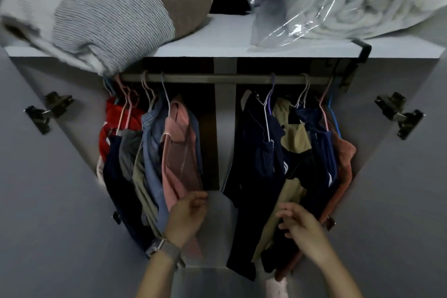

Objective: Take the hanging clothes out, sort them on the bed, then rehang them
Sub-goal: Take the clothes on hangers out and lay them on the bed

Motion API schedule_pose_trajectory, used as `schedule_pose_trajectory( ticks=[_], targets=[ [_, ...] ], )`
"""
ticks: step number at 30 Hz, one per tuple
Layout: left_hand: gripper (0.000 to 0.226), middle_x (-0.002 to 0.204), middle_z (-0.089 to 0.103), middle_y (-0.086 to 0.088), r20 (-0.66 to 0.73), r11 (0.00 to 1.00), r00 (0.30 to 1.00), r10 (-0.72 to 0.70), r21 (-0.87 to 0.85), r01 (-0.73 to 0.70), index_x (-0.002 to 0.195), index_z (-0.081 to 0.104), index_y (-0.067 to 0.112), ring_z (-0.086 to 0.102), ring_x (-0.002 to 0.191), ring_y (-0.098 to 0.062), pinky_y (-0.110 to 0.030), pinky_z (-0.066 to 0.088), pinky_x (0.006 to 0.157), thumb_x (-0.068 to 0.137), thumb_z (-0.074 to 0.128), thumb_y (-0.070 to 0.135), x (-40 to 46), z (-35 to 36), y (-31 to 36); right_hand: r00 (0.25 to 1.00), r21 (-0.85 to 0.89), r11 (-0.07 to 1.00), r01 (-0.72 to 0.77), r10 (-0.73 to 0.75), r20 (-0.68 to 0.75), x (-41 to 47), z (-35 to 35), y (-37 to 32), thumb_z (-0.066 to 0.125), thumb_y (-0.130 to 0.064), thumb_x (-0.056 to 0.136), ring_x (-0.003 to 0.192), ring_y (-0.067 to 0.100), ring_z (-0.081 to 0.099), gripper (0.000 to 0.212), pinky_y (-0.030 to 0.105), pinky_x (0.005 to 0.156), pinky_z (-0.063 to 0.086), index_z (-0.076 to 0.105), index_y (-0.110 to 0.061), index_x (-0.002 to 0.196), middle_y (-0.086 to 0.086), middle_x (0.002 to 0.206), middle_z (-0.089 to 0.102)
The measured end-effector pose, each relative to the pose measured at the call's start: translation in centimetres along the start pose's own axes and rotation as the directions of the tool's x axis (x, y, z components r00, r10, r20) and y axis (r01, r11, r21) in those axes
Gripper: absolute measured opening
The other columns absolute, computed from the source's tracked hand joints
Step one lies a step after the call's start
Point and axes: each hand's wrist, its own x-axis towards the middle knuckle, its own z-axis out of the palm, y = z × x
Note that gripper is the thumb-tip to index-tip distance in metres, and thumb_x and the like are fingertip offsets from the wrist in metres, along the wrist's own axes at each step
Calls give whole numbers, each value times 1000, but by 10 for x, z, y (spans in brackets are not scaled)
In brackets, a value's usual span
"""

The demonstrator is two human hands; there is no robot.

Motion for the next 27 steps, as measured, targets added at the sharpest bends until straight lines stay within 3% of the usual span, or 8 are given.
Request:
schedule_pose_trajectory(
  ticks=[2,8,10,14,18,20,23,27],
  targets=[
    [33,84,66,9,-14,999,999,34,-23,-35,93,57,35,63,74,-3,-11,47,70,88,57,3,29,-19,-2,1000,38,999,-4,5,-24,21,17,-15,45,-1,95,80,14,64,30,22,72,49,61,-26,102,-2,97,68],
    [29,89,67,4,-85,994,995,45,-100,-53,97,61,20,61,75,11,-2,45,67,87,53,-6,70,-71,-15,999,15,1000,20,-19,-48,63,62,-43,49,-1,92,86,7,62,34,19,76,48,59,-33,96,-7,101,67],
    [31,87,67,4,-89,989,994,57,-129,-68,92,62,21,62,73,7,-2,45,66,87,52,-8,78,-81,-16,984,36,996,82,-75,-163,76,64,-56,49,4,91,91,4,61,38,22,86,48,59,-32,97,-8,103,65],
    [34,88,69,1,-82,985,996,42,-163,-55,89,62,27,64,82,-10,-5,47,65,88,52,-6,102,-96,-20,869,52,970,239,-190,-456,113,45,-90,42,17,85,100,12,59,48,28,100,42,60,-20,110,-2,108,62],
    [29,90,68,1,-162,971,987,-6,-238,-33,92,61,23,65,79,-6,-10,50,69,87,54,-5,119,-101,-14,874,9,987,159,-136,-467,156,33,-112,46,6,88,116,19,54,43,30,103,40,54,-11,126,5,123,59],
    [22,94,65,1,-231,968,972,-31,-251,-29,97,58,20,62,82,-9,-16,49,72,86,59,0,127,-97,-7,910,-95,995,21,-59,-411,176,37,-115,52,-2,89,118,29,54,42,33,99,40,50,-6,130,14,126,57],
    [26,92,58,11,-342,985,938,-49,-171,-11,104,54,22,58,79,-6,-18,44,69,83,67,12,141,-93,-2,916,-213,976,-30,-58,-396,199,52,-120,56,-9,89,112,37,55,42,35,90,43,47,-1,129,22,121,58],
    [27,86,61,8,-404,998,915,-6,-55,-18,104,55,18,58,74,-3,-16,44,65,82,69,16,156,-86,-3,938,33,999,-25,35,-346,212,69,-121,51,-23,96,91,30,59,20,28,66,41,55,-8,109,8,92,62]
  ],
)
